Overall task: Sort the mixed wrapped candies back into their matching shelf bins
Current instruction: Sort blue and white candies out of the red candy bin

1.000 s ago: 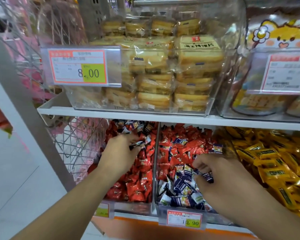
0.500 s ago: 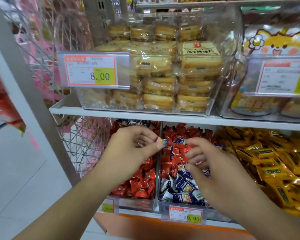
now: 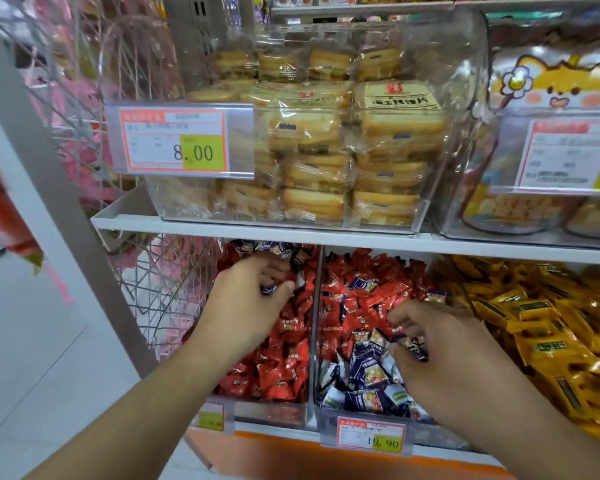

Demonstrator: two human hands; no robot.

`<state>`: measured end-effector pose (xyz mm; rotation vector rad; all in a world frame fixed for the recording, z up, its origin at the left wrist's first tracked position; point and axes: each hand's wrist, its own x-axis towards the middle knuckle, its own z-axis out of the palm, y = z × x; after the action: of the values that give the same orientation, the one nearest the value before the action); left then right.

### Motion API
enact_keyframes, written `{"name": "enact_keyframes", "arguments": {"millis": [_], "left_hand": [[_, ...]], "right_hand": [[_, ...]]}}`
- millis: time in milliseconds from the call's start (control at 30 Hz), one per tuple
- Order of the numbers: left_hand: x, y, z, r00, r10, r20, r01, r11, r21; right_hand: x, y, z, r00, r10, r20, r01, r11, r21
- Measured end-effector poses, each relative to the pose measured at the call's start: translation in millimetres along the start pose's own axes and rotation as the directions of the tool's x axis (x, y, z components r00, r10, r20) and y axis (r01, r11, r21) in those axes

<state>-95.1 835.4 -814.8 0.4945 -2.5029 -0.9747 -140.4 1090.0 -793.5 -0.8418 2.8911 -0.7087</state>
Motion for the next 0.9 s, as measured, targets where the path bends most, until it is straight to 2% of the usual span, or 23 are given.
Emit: {"name": "enact_keyframes", "arguments": {"millis": [100,300,533,700,800,900], "left_hand": [[10,-21,12,0.995,-0.048,0.088,0.03,0.982,0.188],[20,-23,26,0.985,-0.099,0.139,0.062,0.966,0.252],[16,-26,21,0.998,-0.058,0.037,0.053,0.99,0.131],[7,-17,-2,0.993,-0.114,-0.04,0.109,0.988,-0.111],[-9,8,-19,0.994,-0.1,0.053,0.112,0.929,-0.352],[-26,39,-24,0.986,0.004,0.167,0.072,0.894,-0.443]], "right_hand": [[0,-1,0,1.0,-0.018,0.023,0.018,1.0,-0.011],[3,0,3,0.998,-0.016,0.059,0.015,1.0,0.014],[2,-1,5,0.997,-0.013,0.072,0.011,1.0,0.026],[1,-4,5,0.999,-0.028,0.03,0.026,0.998,0.051],[1,-6,5,0.998,-0.068,-0.005,0.068,0.992,0.11],[-2,-12,2,0.99,-0.135,-0.04,0.14,0.969,0.202]]}}
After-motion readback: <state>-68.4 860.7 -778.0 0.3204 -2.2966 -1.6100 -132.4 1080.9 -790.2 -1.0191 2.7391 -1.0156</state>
